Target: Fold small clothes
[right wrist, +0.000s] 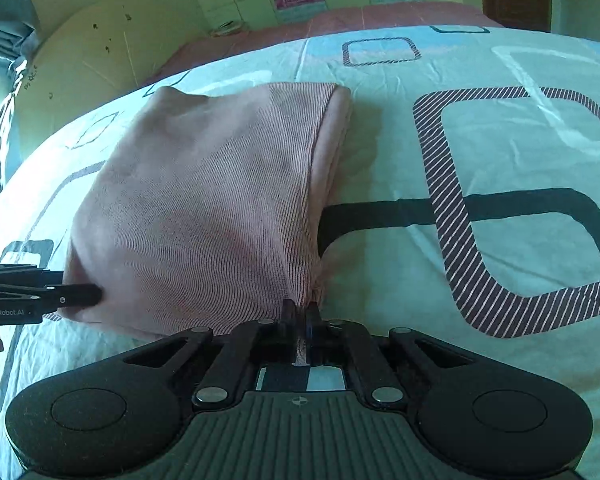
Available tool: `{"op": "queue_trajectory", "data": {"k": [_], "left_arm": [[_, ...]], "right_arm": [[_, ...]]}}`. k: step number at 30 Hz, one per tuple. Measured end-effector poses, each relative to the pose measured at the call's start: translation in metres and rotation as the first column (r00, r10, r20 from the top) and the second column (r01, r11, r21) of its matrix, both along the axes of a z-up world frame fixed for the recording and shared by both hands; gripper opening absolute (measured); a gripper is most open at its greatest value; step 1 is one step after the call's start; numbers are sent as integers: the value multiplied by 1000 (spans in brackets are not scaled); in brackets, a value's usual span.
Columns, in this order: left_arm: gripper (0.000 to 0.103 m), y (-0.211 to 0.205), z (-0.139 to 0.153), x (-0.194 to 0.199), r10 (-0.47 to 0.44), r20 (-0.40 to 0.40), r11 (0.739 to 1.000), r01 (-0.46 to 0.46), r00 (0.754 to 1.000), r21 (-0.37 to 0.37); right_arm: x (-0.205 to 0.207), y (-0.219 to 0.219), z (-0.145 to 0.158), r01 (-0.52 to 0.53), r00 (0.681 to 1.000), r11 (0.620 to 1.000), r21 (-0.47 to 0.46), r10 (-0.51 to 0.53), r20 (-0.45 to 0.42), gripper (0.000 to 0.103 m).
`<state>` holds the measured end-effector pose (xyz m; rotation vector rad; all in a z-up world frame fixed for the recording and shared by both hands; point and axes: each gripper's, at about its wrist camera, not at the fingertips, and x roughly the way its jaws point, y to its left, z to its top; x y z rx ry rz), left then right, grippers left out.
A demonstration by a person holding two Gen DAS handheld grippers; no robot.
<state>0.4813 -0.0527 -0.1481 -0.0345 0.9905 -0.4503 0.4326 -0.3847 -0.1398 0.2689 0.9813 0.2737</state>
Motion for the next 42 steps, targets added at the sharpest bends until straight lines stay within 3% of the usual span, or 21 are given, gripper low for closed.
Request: {"op": "queue_trajectory", "data": {"k": [4,6,8,9,11,12,15,17,20,21,23,26,30,33,36,40,42], "left_arm": [[47,16,39,-7,15,119,999,-12,993,-32],[47,5,42,-1,-21,131,998,28,991,-49],[47,-12,29,6,-64,95,997,66,993,-24],[47,-19,14,11,-73,33,997,74,997,-20],[52,-26,-9,13,-70,-27,997,69,997,-38],[58,-26,-10,10,-74,-7,996,73,997,-48],[56,-23,9,3,-70,17,995,71,997,-69],[57,-17,24,6,-53,70,993,60,996,-101],[56,-23,34,29,-44,129,997,52,991,-59],[56,-28,32,41,-42,120,996,51,992,-68],[56,-36,22,60,-59,73,996,63,996,-65],[57,-40,3,71,-52,26,996,54,998,-76],[53,-31,19,69,-46,58,994,51,997,-98],[55,-31,31,75,-4,161,1000,5,987,-11],[54,-34,26,100,49,159,998,-56,986,38],[58,-48,3,121,45,112,991,-58,993,119],[64,-51,-2,119,42,124,987,-61,991,149]], "right_arm": [[-12,-1,38,35,990,997,-73,-24,140,4],[-8,5,46,4,984,998,-60,7,180,4],[1,22,42,-50,983,994,-94,65,172,4],[6,31,34,-78,983,987,-137,100,155,4],[17,41,4,-135,989,969,-208,144,28,3],[16,40,-5,-138,989,971,-194,147,33,3],[13,39,5,-128,989,969,-210,139,42,3],[11,38,21,-102,985,974,-205,127,114,4],[30,38,34,-60,979,981,-187,94,181,9],[41,40,34,-50,980,980,-190,85,178,23],[59,44,28,-51,982,982,-180,82,168,33],[80,53,2,-98,991,972,-215,115,69,32],[75,50,6,-111,987,960,-258,137,88,32],[70,49,23,-70,971,964,-257,125,205,33],[83,54,30,-60,966,977,-204,108,233,33],[105,82,20,-138,958,970,-200,182,222,33],[116,97,0,-166,968,943,-288,212,136,33]]}}
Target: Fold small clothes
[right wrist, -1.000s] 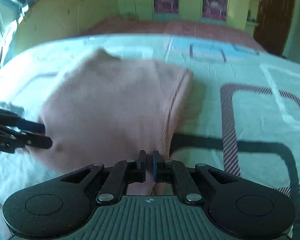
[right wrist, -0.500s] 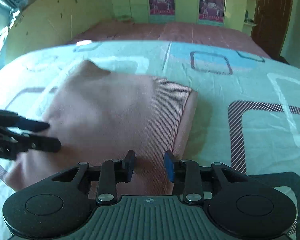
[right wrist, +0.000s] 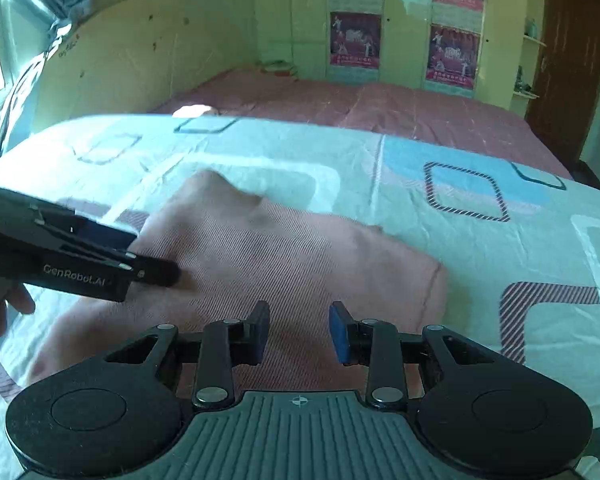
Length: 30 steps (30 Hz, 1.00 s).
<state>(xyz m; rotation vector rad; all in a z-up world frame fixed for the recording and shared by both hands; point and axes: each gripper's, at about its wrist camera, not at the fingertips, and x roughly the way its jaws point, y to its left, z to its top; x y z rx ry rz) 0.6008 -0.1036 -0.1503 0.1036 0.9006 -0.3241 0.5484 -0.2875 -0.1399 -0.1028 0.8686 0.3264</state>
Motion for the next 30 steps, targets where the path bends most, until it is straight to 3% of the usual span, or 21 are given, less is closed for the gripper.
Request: {"op": "queue_trajectory", "data": {"k": [6,10,11,12,17,23,27,30], "left_arm": [[70,7,0,-4,25,-7,1000,-25,1000,-6],[73,17,14,-16,45,6,998,-44,999,-36],[74,21,16,-22,45,15,998,-44,999,-34],[75,25,16,-28,39,16,998,-39,999,-43],[76,47,12,-40,80,-49,983,-87,996,-164],[77,63,-2,-35,107,-177,939,-158,978,-307],[77,66,-4,-35,108,-196,932,-168,975,-321],[77,65,-3,-36,107,-207,931,-171,972,-322]], "right_arm": [[2,-3,-9,1,1000,1000,9,-1,11,33],[-5,-36,7,64,998,992,112,-66,12,34],[-9,-50,12,86,996,984,154,-88,6,43],[-11,-66,15,112,994,973,201,-111,-14,47],[-18,-128,6,236,969,906,353,-192,-154,47],[-22,-168,-21,309,936,780,545,-146,-321,47],[-16,-180,-35,315,928,701,640,-87,-361,50],[-10,-181,-38,281,933,682,675,-28,-360,57]]}}
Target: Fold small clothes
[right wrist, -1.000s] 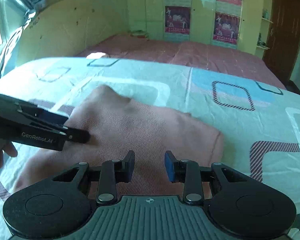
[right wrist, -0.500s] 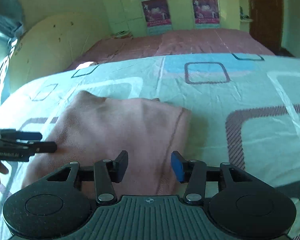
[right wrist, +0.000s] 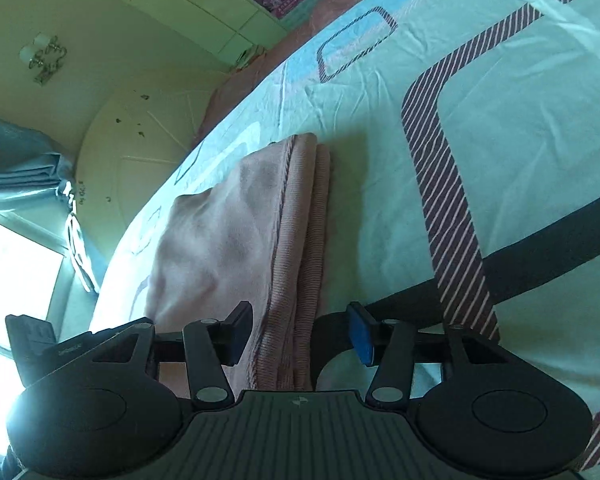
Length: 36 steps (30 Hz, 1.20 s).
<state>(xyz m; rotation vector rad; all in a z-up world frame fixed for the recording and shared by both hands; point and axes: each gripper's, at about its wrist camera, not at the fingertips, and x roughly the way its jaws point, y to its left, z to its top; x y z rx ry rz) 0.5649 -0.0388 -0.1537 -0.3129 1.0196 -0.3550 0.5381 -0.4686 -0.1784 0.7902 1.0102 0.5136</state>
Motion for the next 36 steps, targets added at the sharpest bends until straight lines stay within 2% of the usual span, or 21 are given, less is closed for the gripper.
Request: {"op": "queue_trajectory", "data": {"k": [2,4,5,6,9,11,13,18,20,23,26,27,28,30,32,33,34,36], "left_arm": [[77,4,-1,0,19,-21,999,-20,1000,-29],[71,5,-2,-1,9,-10,998,-10,1000,-55],[67,5,-1,-2,10,9,999,-10,1000,-38],[50,7,0,-2,20,20,998,-19,1000,-52],[32,27,12,-5,128,83,982,-115,988,-150],[39,36,11,-1,147,68,973,-132,987,-191],[87,34,6,6,108,29,980,-102,994,-169],[87,15,-20,16,-31,-89,986,16,996,-165],[90,12,-22,17,-45,-69,985,33,997,-171],[89,15,-22,22,-29,-62,977,15,998,-213],[86,-2,-19,21,-80,-10,989,78,997,-124],[79,-13,-18,20,-111,16,991,112,994,-71],[58,-21,-16,19,-136,32,990,137,990,-28],[46,-24,-12,19,-126,56,992,127,991,-13],[46,-24,-11,17,-136,67,991,137,988,-4],[53,-21,-12,16,-137,65,990,138,988,-13],[68,-16,-13,17,-123,53,992,125,991,-24],[77,-5,-14,17,-103,43,994,104,994,-36]], "right_arm": [[3,-2,-1,-18,1000,999,37,18,1,65],[5,-2,-1,-37,999,998,45,37,3,67],[6,-1,-1,-44,999,998,42,44,7,68],[7,-1,-1,-50,999,998,38,50,9,68],[5,-4,0,-67,998,997,40,66,9,68],[5,-6,-2,-77,997,996,46,77,6,68],[9,-5,-4,-89,996,995,52,88,4,68],[12,-1,-6,-108,994,993,54,107,24,68],[14,1,-6,-120,993,991,59,118,30,68],[17,8,-9,-163,987,982,95,162,18,68],[19,20,-10,-187,982,979,83,186,19,68],[21,23,-9,-185,983,980,78,184,19,68],[22,26,-8,-179,984,981,70,178,20,68],[23,31,-8,-162,987,985,63,161,23,68],[23,32,-7,-151,988,987,61,149,23,68],[22,31,-7,-143,990,988,63,142,20,68],[20,29,-6,-127,992,990,67,126,16,68],[15,21,-5,-94,996,993,70,94,7,68]]}}
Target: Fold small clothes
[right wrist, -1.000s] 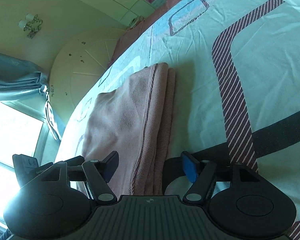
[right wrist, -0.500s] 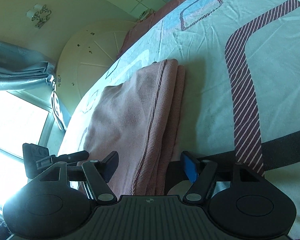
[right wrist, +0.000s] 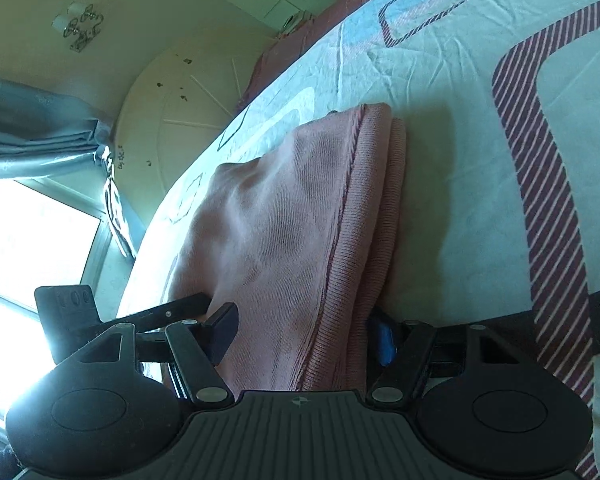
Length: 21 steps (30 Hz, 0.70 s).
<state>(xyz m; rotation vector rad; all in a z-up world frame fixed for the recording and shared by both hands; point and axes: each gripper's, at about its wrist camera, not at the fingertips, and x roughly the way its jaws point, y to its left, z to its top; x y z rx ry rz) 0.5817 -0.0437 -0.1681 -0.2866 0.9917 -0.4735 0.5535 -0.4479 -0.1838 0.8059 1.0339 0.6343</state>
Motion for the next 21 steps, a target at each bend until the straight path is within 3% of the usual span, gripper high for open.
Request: {"op": "queue_trajectory", "data": {"k": [3,8,9,10,11,15,21], "left_arm": [[77,21,-8,2,6,-47,995,-11,999,-98],[74,18,-13,19,5,-77,988,-17,997,-155],[70,14,-12,21,-1,-73,990,-9,997,-137],[46,7,-9,22,-22,-58,996,17,998,-92],[44,0,-5,22,-41,-50,997,38,998,-62],[34,-14,14,14,-74,5,997,74,997,38],[32,-6,44,-5,-146,85,986,138,986,97]], "right_arm": [[-4,-9,-3,25,1000,1000,15,-25,-15,68],[8,12,2,17,1000,999,-39,-17,4,68],[11,20,7,11,1000,997,-78,-9,25,64],[12,29,11,3,999,988,-151,4,45,53],[13,39,14,-13,998,975,-223,24,50,21],[0,68,42,7,987,922,-387,56,149,19],[-18,102,84,36,964,891,-453,88,249,19]]}}
